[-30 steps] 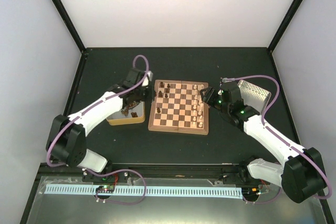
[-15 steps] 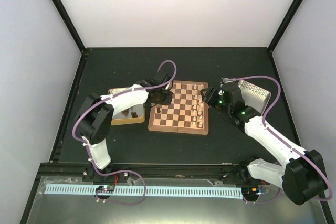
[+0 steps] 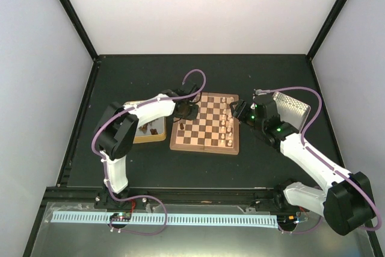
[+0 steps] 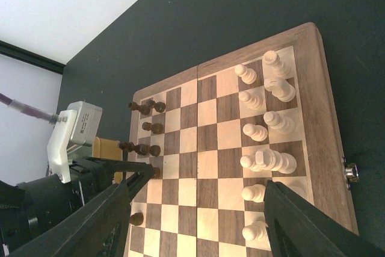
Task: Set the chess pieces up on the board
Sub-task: Place the chess piece on the chessboard.
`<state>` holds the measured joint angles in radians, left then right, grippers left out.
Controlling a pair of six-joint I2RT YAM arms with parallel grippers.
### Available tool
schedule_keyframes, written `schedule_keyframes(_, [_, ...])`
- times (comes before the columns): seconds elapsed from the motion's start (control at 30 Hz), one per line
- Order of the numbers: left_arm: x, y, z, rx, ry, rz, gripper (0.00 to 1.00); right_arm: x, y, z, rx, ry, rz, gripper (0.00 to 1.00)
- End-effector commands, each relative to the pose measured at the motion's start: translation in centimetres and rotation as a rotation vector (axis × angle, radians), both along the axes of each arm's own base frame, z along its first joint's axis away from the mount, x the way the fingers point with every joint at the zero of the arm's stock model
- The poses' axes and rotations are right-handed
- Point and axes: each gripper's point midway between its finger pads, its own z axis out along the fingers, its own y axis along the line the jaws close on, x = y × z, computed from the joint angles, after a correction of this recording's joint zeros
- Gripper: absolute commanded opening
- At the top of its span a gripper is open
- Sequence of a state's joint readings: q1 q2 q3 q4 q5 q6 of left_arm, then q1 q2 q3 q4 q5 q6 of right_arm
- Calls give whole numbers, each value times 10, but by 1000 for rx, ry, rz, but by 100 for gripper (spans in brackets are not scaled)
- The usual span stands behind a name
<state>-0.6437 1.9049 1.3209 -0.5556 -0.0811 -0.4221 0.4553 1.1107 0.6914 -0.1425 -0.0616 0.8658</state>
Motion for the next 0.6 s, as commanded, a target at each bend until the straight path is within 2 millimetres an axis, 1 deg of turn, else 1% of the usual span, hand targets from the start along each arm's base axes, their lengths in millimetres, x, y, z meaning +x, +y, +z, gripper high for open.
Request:
schedule_keyframes(0.0, [5,-3,1,26,-3,-1,10,1,-6,3,-6,-21,-25,62])
schedule_keyframes(0.07, [5,-2,-1,33,4,-2,11,1,-6,2,-7,-18,-25,62])
schedule_keyframes(0.13, [3,-1,-3,38,13,-3,15,2,-6,3,-7,-19,-24,62])
schedule_keyframes(0.3, [1,-2,2,28,16,-9,33,2,-6,3,-7,-20,-24,62])
schedule_keyframes(0.4, [3,-5,14,-1,5,-14,38,2,-6,4,-5,-21,-23,62])
schedule_keyframes(0.57, [6,-10,45,-80,-36,-18,43,2,-6,4,-5,-23,-23,62])
